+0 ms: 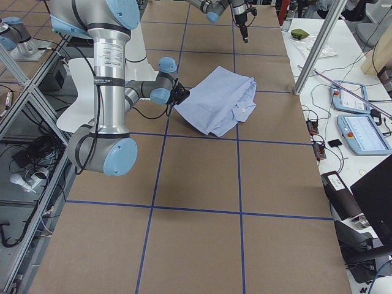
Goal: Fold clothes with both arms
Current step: 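Grasp the shirt's side edge with the right gripper and drag it nearer the robot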
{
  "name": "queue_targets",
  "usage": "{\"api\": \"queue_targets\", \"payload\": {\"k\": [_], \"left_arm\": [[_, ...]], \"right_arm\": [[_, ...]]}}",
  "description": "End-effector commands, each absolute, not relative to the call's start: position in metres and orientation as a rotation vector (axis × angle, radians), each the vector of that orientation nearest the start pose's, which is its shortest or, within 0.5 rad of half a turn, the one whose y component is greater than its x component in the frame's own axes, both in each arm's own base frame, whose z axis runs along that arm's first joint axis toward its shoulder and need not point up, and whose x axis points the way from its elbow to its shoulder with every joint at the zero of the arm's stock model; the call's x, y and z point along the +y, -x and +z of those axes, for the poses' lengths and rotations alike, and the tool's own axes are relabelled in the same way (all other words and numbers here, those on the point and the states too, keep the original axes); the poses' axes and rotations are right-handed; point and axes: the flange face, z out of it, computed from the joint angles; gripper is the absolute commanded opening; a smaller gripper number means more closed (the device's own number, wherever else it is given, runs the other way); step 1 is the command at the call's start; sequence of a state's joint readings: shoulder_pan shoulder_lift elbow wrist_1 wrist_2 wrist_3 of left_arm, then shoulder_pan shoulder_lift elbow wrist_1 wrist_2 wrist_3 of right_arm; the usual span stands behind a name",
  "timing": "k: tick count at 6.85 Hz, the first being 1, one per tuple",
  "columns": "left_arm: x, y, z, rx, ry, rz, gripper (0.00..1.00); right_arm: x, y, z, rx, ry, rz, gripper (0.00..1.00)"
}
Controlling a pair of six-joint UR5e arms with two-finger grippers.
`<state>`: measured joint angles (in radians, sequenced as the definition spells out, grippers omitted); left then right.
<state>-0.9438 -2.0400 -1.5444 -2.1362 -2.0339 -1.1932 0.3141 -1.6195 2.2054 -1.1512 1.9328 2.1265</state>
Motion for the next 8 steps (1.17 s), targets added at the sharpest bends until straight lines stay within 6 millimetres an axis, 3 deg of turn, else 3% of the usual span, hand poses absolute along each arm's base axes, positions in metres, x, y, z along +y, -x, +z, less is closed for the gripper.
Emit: {"api": "queue_targets", "payload": {"k": [1, 2, 3, 4, 6, 7, 8], "left_arm": [[-0.569, -0.349, 0.322, 1.09, -0.207, -0.263, 0.54], [-0.553, -0.369, 0.316, 1.105, -0.166, -0.264, 0.54], [-0.539, -0.379, 0.305, 1.129, -0.143, -0.272, 0.55], [-0.523, -0.387, 0.29, 1.152, -0.106, -0.276, 0.55], [-0.489, -0.418, 0.28, 1.169, -0.003, -0.297, 0.57], [-0.465, -0.447, 0.282, 1.162, 0.057, -0.308, 0.57], [-0.454, -0.459, 0.283, 1.156, 0.072, -0.308, 0.57]], "right_arm": [[-0.182, 0.386, 0.323, -0.914, 0.65, 0.439, 0.0], [-0.175, 0.385, 0.318, -0.919, 0.662, 0.418, 0.0], [-0.165, 0.386, 0.319, -0.903, 0.688, 0.39, 0.1], [-0.161, 0.389, 0.318, -0.9, 0.693, 0.379, 0.99], [-0.226, 0.363, 0.32, -0.959, 0.616, 0.53, 1.0], [-0.28, 0.343, 0.311, -1.029, 0.545, 0.625, 1.0], [-0.318, 0.333, 0.309, -1.066, 0.481, 0.665, 1.0]]}}
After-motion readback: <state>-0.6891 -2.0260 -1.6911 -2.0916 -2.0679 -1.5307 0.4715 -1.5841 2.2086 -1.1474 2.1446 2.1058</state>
